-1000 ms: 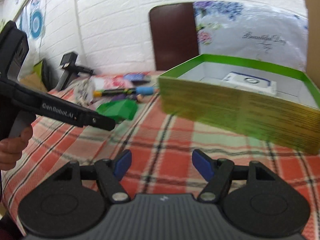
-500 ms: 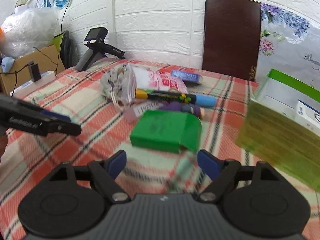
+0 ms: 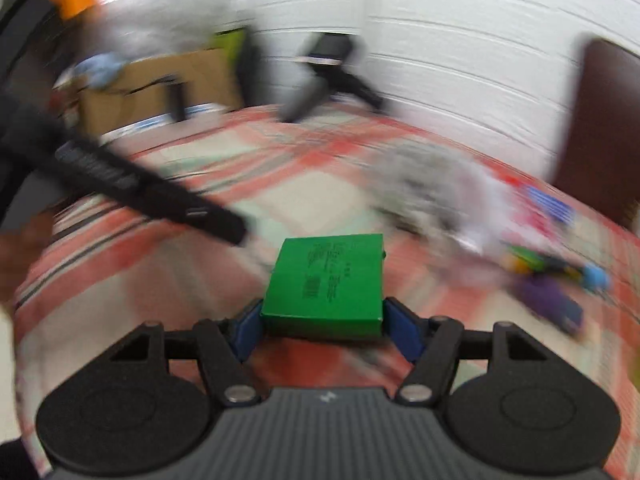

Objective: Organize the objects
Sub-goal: 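Grasp the green notebook with the right gripper, then carry the green notebook into the green box and release it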

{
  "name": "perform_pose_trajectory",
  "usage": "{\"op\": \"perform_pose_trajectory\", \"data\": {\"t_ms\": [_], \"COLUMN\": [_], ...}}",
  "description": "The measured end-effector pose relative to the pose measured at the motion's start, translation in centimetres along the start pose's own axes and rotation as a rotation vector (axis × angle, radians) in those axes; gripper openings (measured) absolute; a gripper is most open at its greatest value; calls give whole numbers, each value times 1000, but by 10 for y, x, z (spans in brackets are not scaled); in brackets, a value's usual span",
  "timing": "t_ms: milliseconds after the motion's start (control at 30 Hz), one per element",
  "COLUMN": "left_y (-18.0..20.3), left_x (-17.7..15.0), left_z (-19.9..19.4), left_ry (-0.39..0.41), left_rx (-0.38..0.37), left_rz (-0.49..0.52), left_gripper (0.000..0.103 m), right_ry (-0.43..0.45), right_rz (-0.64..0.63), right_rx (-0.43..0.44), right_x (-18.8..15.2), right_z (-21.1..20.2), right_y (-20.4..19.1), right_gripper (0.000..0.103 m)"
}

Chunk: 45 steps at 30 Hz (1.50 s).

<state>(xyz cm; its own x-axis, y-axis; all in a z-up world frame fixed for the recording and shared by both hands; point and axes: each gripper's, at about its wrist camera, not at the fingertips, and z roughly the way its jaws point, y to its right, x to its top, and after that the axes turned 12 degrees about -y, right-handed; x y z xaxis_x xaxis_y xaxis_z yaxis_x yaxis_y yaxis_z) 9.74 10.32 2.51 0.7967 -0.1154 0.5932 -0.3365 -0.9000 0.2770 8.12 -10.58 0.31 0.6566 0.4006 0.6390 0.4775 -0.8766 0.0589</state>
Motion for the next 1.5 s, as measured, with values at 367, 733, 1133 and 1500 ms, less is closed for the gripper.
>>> {"op": "perform_pose_trajectory", "data": {"t_ms": [367, 733, 1133, 1500], "left_y": [-22, -10, 158, 318], "left_x": [9, -7, 2, -23], "left_z": [7, 5, 75, 118], "left_ry": [-53, -57, -196, -266], "left_rx": [48, -55, -241, -348], "left_rz": [69, 0, 277, 609], "left_gripper": [57, 49, 50, 51], "right_ry": [3, -17, -78, -59], "right_rz": [-99, -113, 147, 477], "right_rx": [95, 88, -106, -299], "right_x": [31, 22, -87, -213], "right_z": [27, 14, -79, -175], "right_y": [-32, -38, 55, 129], "right_gripper": [90, 65, 64, 63]}}
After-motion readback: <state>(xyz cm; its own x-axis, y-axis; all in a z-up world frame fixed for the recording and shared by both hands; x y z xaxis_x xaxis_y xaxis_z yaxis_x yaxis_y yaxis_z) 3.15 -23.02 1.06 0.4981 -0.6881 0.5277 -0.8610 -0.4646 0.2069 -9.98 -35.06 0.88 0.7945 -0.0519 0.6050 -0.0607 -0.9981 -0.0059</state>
